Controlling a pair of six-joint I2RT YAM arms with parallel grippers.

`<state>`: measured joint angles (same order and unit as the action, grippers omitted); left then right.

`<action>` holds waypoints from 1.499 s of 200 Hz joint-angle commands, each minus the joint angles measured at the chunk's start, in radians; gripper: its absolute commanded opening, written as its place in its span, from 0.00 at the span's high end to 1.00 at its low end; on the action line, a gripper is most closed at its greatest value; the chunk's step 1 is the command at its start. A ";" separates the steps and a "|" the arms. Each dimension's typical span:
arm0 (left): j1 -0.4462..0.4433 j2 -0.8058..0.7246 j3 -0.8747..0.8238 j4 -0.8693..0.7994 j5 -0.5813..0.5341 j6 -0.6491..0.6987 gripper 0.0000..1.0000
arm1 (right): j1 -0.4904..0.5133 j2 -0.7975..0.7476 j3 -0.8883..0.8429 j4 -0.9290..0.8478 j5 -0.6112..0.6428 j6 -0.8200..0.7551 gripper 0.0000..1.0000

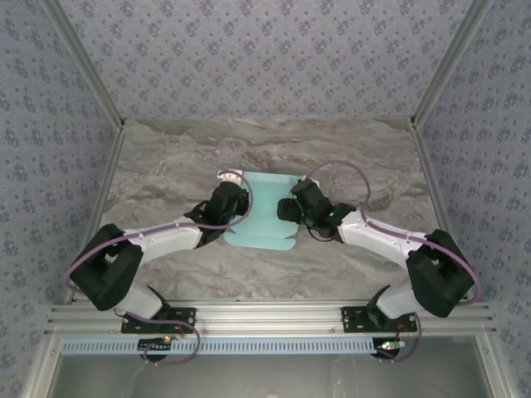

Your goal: Fold the paper box

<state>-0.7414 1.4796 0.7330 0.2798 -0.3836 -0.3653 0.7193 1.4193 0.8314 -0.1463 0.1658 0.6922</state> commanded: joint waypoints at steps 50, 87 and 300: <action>-0.002 -0.019 0.020 0.011 0.009 -0.014 1.00 | -0.005 -0.016 -0.012 0.119 -0.016 -0.046 0.29; -0.002 -0.010 0.023 0.014 0.012 -0.014 1.00 | -0.004 -0.015 -0.015 0.146 -0.046 -0.054 0.30; 0.003 -0.017 -0.006 0.015 0.001 -0.016 1.00 | 0.055 0.022 0.041 0.124 -0.105 -0.222 0.36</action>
<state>-0.7399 1.4799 0.7307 0.2447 -0.3897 -0.3656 0.7738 1.4925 0.8326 0.0360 0.0811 0.5220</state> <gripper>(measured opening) 0.070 0.642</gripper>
